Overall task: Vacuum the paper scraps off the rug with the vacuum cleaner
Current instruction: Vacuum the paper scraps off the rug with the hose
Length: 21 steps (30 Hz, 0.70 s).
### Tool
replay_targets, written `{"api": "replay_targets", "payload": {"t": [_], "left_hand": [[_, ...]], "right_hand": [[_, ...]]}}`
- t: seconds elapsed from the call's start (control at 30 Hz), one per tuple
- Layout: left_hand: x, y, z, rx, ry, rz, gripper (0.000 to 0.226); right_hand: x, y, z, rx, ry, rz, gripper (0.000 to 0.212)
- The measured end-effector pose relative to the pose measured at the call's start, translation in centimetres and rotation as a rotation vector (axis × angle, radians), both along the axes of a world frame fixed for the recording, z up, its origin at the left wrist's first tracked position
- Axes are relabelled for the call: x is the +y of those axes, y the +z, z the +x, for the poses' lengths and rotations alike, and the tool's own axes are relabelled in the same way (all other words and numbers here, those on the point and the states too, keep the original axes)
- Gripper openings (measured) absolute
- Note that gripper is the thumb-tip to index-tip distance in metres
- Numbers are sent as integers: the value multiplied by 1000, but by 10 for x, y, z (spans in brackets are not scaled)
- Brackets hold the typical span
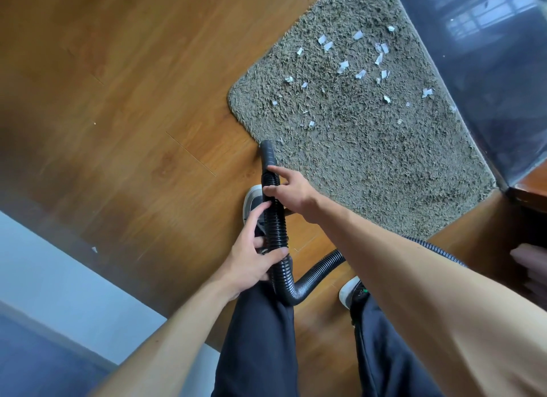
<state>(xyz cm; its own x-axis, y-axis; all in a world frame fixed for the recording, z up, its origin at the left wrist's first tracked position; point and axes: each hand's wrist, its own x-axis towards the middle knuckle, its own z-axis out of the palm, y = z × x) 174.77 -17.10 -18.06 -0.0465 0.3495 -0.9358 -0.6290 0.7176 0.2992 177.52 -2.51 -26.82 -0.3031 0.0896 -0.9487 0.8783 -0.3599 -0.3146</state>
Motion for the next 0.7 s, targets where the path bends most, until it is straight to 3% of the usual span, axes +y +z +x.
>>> {"api": "replay_targets", "payload": {"t": [0.7], "left_hand": [[-3, 1, -4, -68, -16, -13, 81]], "right_hand": [[0, 12, -4, -38, -4, -6, 59]]}}
